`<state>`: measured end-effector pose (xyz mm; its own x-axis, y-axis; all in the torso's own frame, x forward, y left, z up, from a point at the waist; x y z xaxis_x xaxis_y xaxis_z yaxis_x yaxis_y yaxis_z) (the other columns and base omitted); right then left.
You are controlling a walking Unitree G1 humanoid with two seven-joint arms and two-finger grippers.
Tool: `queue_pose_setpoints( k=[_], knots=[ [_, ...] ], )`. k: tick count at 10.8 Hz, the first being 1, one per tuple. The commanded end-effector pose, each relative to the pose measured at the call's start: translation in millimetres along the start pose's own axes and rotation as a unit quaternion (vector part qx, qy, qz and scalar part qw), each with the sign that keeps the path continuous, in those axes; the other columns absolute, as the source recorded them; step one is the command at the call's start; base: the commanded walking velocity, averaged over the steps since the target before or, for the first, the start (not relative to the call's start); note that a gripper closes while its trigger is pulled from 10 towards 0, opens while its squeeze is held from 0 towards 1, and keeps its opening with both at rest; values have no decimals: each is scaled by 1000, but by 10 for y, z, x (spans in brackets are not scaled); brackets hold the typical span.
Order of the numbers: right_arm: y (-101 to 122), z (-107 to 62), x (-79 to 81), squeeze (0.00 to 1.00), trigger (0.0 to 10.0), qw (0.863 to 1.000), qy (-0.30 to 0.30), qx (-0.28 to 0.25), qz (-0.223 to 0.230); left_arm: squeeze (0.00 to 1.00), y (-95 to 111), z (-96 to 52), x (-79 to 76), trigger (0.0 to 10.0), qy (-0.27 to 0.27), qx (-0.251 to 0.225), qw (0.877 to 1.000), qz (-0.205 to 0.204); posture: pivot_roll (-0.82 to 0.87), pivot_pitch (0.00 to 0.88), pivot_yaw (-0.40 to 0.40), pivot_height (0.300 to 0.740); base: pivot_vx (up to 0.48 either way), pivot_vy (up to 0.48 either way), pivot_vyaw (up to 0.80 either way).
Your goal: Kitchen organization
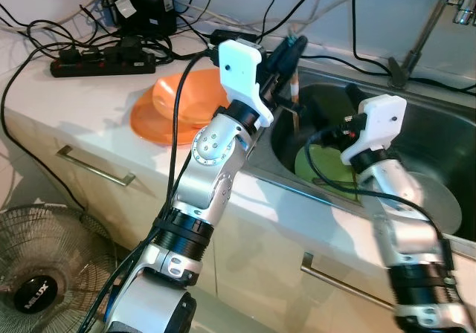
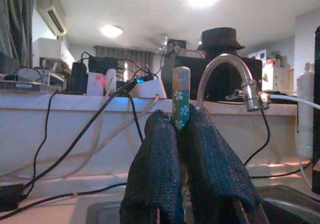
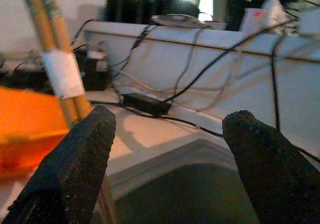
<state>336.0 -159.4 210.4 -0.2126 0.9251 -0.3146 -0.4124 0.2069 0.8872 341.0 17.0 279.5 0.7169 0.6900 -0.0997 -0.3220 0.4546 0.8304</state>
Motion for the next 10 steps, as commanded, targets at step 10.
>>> queue_pose_setpoints(
  k=[10],
  knots=[
    [18,-5,345,0,10000,995,80,-7,54,0,-149,-119,-168,10000,-78,72,991,-77,88,48,1,740,0,0,0]
  ],
)
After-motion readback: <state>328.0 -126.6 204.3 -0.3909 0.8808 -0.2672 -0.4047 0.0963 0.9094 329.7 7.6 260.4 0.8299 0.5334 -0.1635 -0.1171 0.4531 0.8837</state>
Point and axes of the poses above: a point about 5 cm out from each wrist's last joint towards the gripper, its own z axis pointing out of the wrist towards the gripper, its own y axis along the axis of the wrist's last joint, x = y × z, the point moved 1 cm from there along z, pointing out of the wrist towards the gripper, and after that the axes turned 9 degrees about -z, right-handed, at the moved point
